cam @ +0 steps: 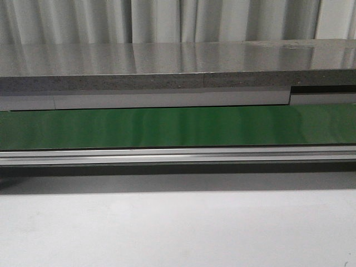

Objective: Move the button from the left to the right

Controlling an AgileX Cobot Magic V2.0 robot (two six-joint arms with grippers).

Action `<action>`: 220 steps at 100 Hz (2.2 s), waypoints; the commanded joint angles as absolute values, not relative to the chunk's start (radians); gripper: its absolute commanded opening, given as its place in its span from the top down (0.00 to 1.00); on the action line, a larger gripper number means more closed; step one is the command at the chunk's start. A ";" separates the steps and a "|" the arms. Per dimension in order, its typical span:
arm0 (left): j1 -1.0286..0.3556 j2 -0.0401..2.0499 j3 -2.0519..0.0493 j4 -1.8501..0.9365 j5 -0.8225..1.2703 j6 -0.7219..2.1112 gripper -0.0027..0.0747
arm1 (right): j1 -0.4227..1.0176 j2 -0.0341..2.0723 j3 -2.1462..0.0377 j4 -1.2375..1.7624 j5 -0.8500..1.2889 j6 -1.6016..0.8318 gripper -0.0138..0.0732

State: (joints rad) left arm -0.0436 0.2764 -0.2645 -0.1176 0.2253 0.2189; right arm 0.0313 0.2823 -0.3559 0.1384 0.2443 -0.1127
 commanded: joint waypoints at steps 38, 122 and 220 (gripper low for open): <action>-0.052 0.286 -0.294 -0.131 0.141 0.217 0.99 | 0.030 0.290 -0.382 0.140 0.170 -0.114 0.92; -0.052 0.286 -0.294 -0.131 0.141 0.217 0.99 | 0.093 0.061 -0.101 0.033 0.074 0.018 0.92; -0.052 0.286 -0.294 -0.131 0.141 0.217 0.99 | 0.091 -0.024 0.009 0.036 0.042 0.021 0.92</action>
State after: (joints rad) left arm -0.0436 0.2764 -0.2645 -0.1176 0.2253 0.2189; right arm 0.0922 -0.0090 0.0268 0.0454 0.1299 0.0200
